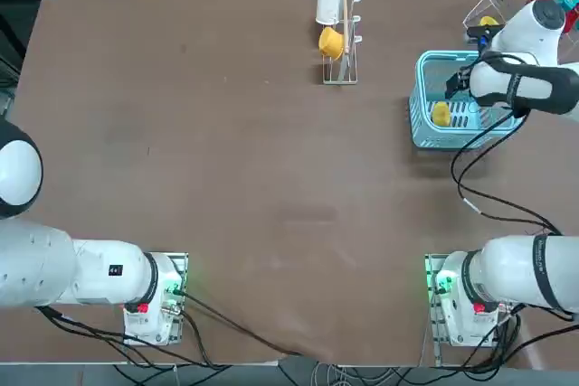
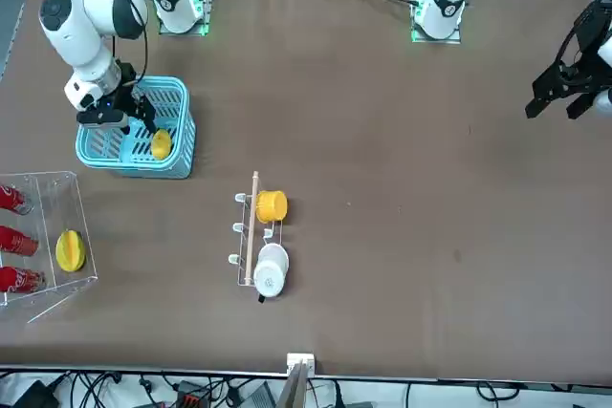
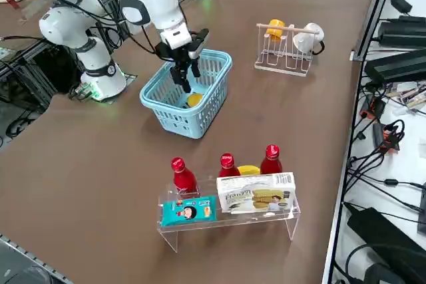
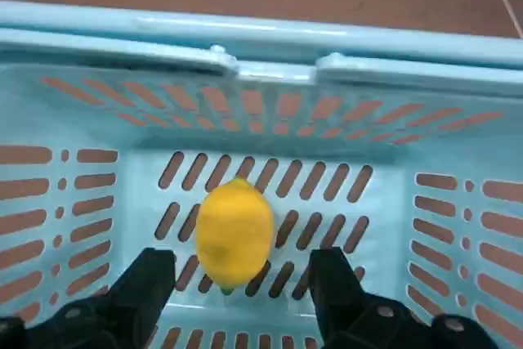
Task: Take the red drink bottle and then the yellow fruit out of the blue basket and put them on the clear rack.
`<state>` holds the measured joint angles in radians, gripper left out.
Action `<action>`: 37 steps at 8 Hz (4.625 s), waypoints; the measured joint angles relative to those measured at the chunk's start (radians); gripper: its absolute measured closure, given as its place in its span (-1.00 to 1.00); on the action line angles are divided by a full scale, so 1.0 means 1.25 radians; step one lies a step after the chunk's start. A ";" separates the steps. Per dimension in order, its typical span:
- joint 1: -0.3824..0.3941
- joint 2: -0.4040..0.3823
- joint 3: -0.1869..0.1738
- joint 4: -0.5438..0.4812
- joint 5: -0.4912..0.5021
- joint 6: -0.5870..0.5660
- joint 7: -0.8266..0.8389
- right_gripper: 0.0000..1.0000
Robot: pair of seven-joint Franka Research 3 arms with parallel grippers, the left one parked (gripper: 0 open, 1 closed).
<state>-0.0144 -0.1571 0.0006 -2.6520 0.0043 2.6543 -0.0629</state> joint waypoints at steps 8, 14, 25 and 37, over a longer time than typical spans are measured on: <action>0.044 0.145 0.002 -0.005 0.000 0.125 0.062 -1.00; 0.041 0.174 -0.003 -0.004 0.000 0.127 0.067 -1.00; 0.027 0.240 -0.007 -0.002 0.000 0.202 0.075 -0.85; 0.018 0.041 -0.008 0.362 -0.036 -0.539 0.109 -0.72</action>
<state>0.0084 -0.1060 -0.0092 -2.1994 -0.0412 1.9805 0.0733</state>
